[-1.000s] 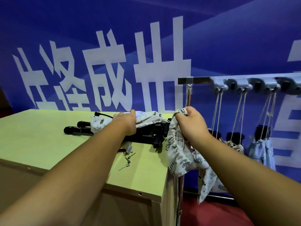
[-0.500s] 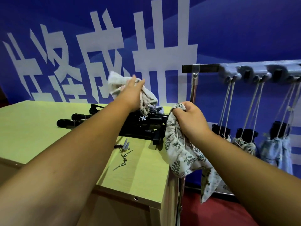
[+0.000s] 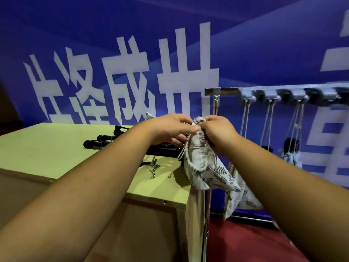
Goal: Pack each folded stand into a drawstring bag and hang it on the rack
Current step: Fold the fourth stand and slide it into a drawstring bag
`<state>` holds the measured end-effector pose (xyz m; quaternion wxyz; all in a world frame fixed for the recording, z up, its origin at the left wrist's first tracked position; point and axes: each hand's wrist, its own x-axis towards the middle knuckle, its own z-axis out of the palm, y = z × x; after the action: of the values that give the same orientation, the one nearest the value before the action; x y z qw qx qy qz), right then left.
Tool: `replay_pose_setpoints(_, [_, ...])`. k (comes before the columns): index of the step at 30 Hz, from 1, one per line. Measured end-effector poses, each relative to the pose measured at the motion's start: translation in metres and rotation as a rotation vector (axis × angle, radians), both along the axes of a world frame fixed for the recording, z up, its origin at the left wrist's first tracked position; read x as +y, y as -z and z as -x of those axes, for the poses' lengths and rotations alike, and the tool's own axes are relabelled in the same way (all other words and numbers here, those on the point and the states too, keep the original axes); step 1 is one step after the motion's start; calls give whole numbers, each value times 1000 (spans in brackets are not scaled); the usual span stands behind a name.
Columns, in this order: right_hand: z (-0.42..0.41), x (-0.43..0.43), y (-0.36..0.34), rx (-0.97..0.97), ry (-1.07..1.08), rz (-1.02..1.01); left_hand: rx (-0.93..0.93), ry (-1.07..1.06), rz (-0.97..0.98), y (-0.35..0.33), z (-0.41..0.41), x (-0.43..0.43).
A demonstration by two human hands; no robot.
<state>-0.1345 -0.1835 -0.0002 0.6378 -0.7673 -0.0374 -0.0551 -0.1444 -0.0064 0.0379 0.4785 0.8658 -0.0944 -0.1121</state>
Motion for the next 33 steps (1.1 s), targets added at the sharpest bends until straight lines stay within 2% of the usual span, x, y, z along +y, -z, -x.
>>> replay_pose_setpoints(4, [40, -11, -20, -87, -43, 45, 4, 24, 65, -5, 41, -1])
replay_pose_setpoints(10, [83, -25, -31, -288, 32, 415, 6, 26, 74, -8, 92, -17])
replay_pose_setpoints(12, [97, -28, -34, -347, 62, 544, 1, -20, 18, -12, 105, -20])
replay_pose_setpoints(14, [109, -30, -37, -376, 87, 637, -43, -121, -118, -16, 119, -21])
replay_pose_setpoints(16, [117, -30, -39, -367, 107, 716, -64, -227, -231, -17, 129, -18])
replay_pose_setpoints(18, [126, -25, -42, -320, 89, 784, -45, -295, -263, -15, 138, -13])
replay_pose_setpoints(23, [152, 5, -49, -78, -78, 1013, 21, -463, -318, -6, 159, 12])
replay_pose_setpoints(26, [162, 21, -46, -11, -175, 1081, -11, -432, -343, -3, 175, 34])
replay_pose_setpoints(30, [161, 46, -27, -89, -211, 1169, -34, -405, -342, 10, 193, 64])
replay_pose_setpoints(33, [155, 61, -7, -64, -363, 1147, 7, -353, -392, 23, 200, 80])
